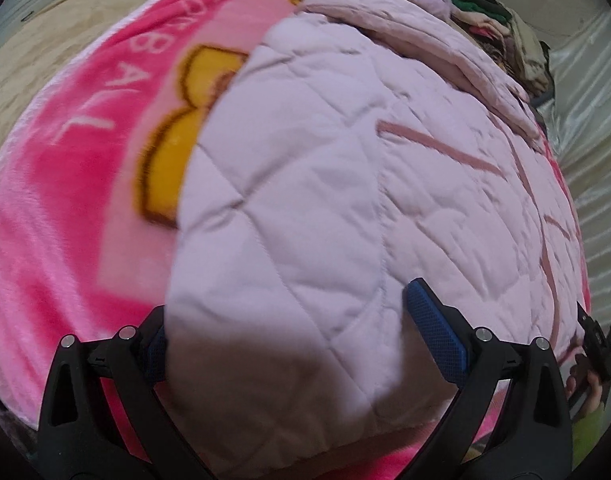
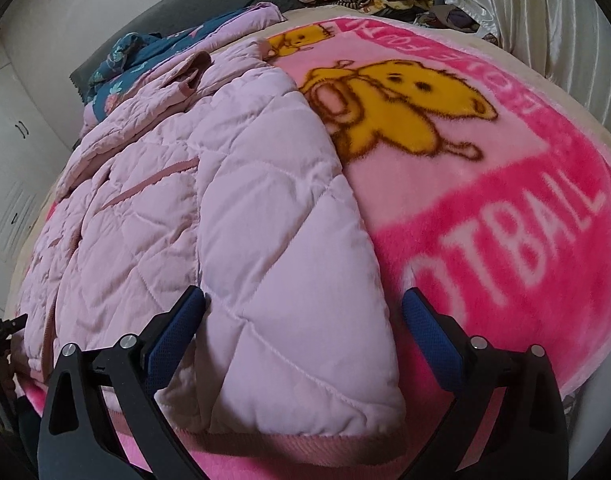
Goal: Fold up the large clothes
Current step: 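Grasp the ribbed jacket hem with the right gripper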
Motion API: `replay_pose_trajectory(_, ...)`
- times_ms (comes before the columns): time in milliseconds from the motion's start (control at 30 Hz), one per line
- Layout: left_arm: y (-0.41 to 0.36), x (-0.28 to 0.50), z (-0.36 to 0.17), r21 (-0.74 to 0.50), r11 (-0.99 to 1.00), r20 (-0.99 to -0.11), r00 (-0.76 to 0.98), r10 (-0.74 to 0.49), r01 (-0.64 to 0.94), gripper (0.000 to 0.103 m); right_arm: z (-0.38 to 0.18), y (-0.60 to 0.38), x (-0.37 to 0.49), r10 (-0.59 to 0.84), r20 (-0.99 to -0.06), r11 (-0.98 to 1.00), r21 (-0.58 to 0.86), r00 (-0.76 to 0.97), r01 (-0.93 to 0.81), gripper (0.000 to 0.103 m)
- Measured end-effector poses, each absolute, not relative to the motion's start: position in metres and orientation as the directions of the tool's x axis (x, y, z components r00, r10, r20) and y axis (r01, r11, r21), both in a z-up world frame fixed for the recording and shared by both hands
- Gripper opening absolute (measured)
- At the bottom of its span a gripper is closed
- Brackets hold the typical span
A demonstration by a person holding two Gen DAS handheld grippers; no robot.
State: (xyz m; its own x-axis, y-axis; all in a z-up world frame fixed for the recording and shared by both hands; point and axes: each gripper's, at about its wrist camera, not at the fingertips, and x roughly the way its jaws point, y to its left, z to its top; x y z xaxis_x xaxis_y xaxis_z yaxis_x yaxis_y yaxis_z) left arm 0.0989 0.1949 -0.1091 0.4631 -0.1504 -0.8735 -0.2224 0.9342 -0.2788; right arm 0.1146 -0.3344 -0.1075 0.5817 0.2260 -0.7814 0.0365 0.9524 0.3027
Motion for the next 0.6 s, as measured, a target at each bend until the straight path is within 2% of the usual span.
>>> replay_pose_trajectory(233, 0.192, 0.095, -0.107, -0.292, 0.933, -0.865, 0.475, -0.164, -0.209, 0.089, -0.11, -0.343, 0.109, 0.258, -0.766, 0.942, 0.336, 0.588, 0.024, 0.096)
replay_pose_trajectory(300, 0.19, 0.093, -0.106, -0.287, 0.936, -0.863, 0.48, -0.159, -0.205, 0.086, -0.111, -0.342, 0.107, 0.261, -0.763, 0.941, 0.338, 0.591, 0.021, 0.096)
replay_pose_trajectory(400, 0.188, 0.092, -0.103, -0.282, 0.938, -0.857, 0.493, -0.152, -0.201, 0.075, -0.112, -0.344, 0.104, 0.281, -0.763, 0.934, 0.356, 0.582, 0.015, 0.096)
replay_pose_trajectory(467, 0.188, 0.091, -0.101, -0.287, 0.936, -0.851, 0.504, -0.152, -0.202, 0.061, -0.109, -0.343, 0.101, 0.319, -0.749, 0.924, 0.381, 0.58, -0.016, 0.084)
replay_pose_trajectory(500, 0.189, 0.09, -0.099, -0.293, 0.934, -0.844, 0.514, -0.153, -0.203, 0.057, -0.107, -0.341, 0.101, 0.357, -0.735, 0.911, 0.411, 0.576, -0.041, 0.058)
replay_pose_trajectory(533, 0.19, 0.089, -0.097, -0.295, 0.933, -0.838, 0.524, -0.15, -0.204, 0.046, -0.102, -0.338, 0.099, 0.368, -0.727, 0.909, 0.412, 0.579, -0.061, 0.045)
replay_pose_trajectory(567, 0.191, 0.087, -0.093, -0.291, 0.933, -0.832, 0.537, -0.139, -0.209, 0.029, -0.096, -0.333, 0.097, 0.358, -0.724, 0.918, 0.388, 0.589, -0.081, 0.04)
replay_pose_trajectory(600, 0.192, 0.085, -0.09, -0.295, 0.933, -0.823, 0.55, -0.139, -0.207, 0.026, -0.09, -0.33, 0.096, 0.355, -0.718, 0.922, 0.376, 0.598, -0.097, 0.029)
